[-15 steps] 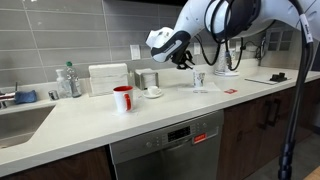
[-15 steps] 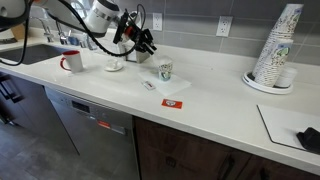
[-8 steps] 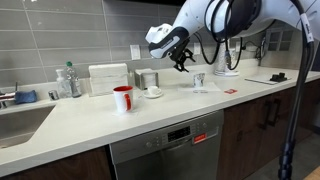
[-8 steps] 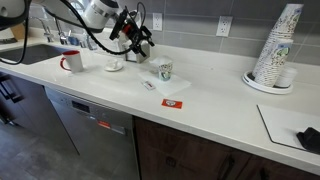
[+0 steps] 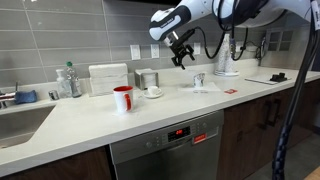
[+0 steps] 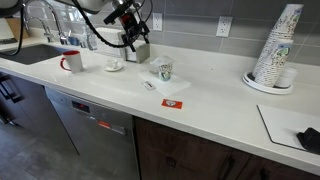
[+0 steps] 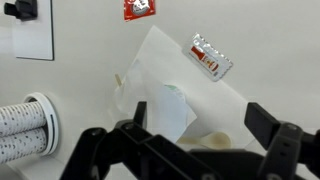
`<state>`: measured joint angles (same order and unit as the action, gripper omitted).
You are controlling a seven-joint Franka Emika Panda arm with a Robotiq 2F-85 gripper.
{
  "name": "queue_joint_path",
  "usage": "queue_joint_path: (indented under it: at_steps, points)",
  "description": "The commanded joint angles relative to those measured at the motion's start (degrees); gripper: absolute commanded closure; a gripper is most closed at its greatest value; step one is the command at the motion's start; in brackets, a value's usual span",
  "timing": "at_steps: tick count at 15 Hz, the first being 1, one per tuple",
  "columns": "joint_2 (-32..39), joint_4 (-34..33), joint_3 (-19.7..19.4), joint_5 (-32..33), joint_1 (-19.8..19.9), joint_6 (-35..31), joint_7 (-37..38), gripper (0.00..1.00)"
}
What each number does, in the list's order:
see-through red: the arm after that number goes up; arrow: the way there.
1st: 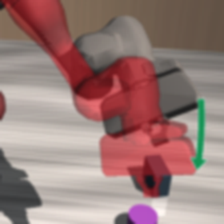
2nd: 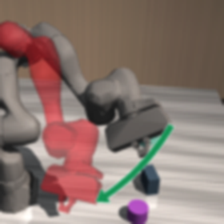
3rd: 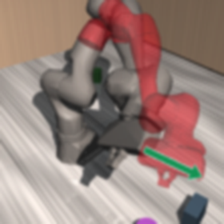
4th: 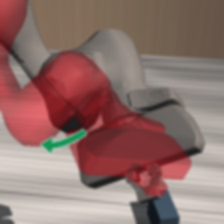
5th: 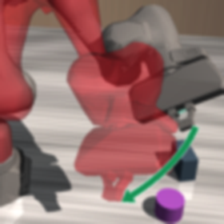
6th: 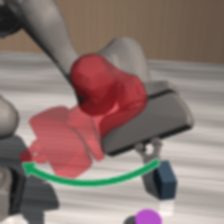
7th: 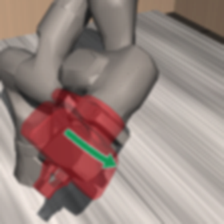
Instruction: Use the small paper towel to cover the cup
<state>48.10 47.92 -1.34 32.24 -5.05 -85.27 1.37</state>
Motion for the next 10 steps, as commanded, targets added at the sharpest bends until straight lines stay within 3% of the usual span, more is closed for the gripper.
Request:
queue_joint_path:
  at_steps: [1,5,10]
  points:
    - [-3.22,1.04,3.01,-7.16,5.49,1.78,-6.64,0.0]
    - [-5.65,3.5,4.27,-14.9,10.49,5.55,-9.12,0.0]
    - [-14.47,14.33,7.07,-24.29,17.27,2.78,-15.16,0.0]
